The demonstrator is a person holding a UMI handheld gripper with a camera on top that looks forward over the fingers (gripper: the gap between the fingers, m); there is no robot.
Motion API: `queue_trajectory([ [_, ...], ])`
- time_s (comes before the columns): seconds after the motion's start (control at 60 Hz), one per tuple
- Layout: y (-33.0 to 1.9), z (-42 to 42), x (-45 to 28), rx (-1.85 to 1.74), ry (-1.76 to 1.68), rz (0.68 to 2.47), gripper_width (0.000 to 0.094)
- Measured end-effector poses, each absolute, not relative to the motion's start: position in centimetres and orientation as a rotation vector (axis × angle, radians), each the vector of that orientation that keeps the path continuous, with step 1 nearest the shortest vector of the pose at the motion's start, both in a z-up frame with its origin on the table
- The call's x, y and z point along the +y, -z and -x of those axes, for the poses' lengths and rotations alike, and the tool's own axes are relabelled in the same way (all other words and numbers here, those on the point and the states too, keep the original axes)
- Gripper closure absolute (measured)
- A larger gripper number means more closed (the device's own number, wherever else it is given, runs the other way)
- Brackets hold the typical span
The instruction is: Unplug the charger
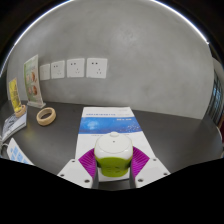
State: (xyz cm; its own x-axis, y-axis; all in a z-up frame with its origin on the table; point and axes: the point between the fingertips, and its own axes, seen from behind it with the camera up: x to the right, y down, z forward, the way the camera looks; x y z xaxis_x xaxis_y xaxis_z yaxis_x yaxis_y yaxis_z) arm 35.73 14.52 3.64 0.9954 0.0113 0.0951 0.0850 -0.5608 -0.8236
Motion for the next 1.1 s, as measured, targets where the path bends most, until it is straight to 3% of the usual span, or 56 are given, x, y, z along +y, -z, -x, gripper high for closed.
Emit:
queue_trajectory([
  [0.217, -3.4, -36.0, 17.1, -0.002, 0.070, 2.153, 0.0424],
  [0.317, -2.5, -36.0, 17.2, -0.007, 0.096, 2.159, 0.0182],
  [0.383, -2.5, -35.8, 17.1, -0.018, 0.111, 2.140, 0.0090],
  [0.6, -5.2, -34.3, 12.8, 0.038, 0.142, 2.106, 0.0099],
  [0.883, -11.0, -25.8, 0.5, 0.147, 0.151, 2.004, 0.0102],
  [1.1, -9.8, -17.4, -9.7, 0.175, 0.081, 2.040, 0.0104],
])
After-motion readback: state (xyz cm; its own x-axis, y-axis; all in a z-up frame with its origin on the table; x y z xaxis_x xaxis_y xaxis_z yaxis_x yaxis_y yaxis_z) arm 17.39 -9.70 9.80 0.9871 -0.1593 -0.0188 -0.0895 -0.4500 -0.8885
